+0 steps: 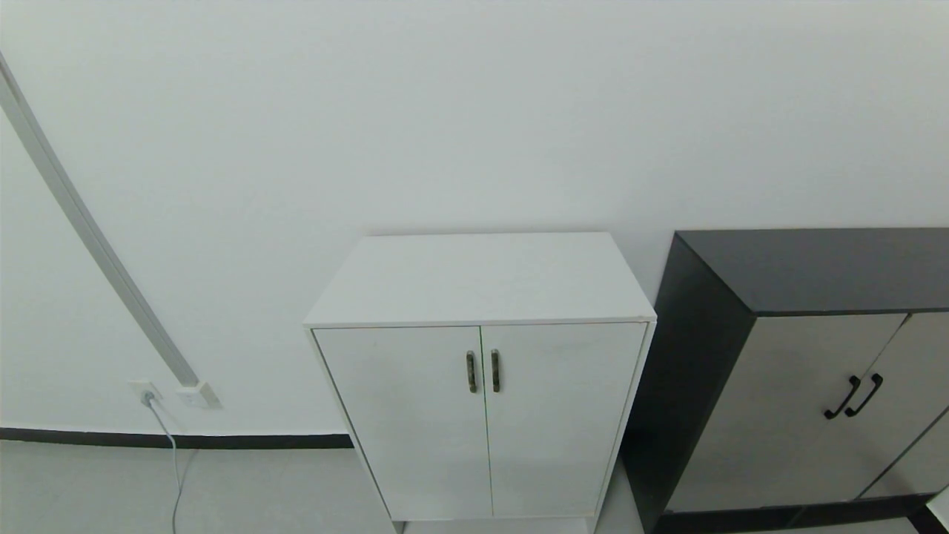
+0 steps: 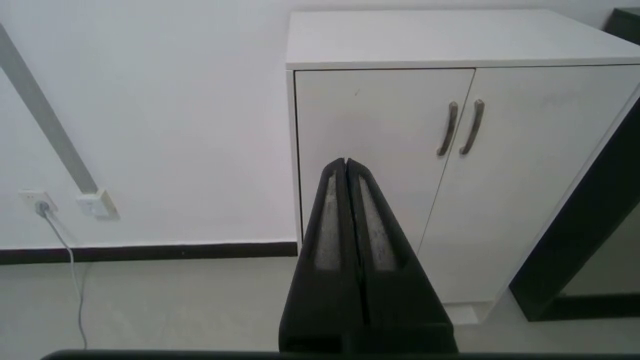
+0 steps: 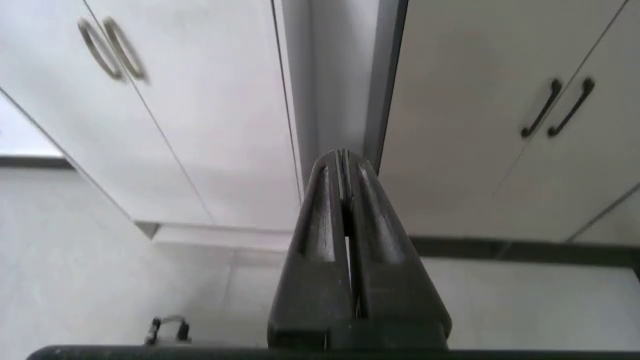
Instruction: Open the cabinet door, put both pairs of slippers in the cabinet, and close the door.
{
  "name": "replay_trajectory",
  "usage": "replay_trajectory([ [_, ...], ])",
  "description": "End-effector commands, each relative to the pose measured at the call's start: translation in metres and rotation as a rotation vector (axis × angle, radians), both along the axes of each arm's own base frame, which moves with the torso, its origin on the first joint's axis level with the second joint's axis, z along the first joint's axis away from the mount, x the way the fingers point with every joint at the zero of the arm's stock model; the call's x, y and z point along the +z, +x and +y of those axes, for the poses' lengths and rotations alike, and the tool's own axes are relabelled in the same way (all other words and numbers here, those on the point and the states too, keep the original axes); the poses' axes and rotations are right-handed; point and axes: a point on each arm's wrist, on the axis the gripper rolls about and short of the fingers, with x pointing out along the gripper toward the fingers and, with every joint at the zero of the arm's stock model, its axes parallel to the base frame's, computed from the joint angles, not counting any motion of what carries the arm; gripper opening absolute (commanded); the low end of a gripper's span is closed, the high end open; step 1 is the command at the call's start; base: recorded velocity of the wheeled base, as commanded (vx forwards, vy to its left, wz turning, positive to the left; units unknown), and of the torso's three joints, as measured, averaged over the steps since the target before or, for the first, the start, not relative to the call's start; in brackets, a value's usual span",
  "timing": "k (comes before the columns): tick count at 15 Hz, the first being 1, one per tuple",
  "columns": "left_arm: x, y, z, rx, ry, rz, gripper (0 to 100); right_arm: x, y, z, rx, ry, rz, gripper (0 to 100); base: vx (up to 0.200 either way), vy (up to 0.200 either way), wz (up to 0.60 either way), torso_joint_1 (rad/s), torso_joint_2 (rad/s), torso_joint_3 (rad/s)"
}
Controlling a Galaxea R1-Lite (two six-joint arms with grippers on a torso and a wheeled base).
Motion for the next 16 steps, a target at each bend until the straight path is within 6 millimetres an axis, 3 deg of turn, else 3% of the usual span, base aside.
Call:
replay_trajectory([
  [1,0.0,0.0,0.0,0.0,0.0,0.0,0,-0.0007,-0.0045,-0.0002,0.001,0.002,-0.057,0,0.0,0.0,0.0,0.0,0.0,0.0],
  [8,0.0,0.0,0.0,0.0,0.0,0.0,0,-0.0029,-0.0141,0.0003,-0.053,0.005,-0.182,0,0.0,0.0,0.0,0.0,0.0,0.0],
  [12,-0.0005,0.0001,0.0,0.001,0.002,0.002,0,-0.0023,-0.0142,-0.0022,-0.172,0.083,-0.189,0,0.0,0.0,0.0,0.0,0.0,0.0],
  [16,-0.0005,0.0001,0.0,0.001,0.002,0.002,0,-0.0027,-0.0141,-0.0022,-0.177,0.084,-0.187,0,0.0,0.0,0.0,0.0,0.0,0.0],
])
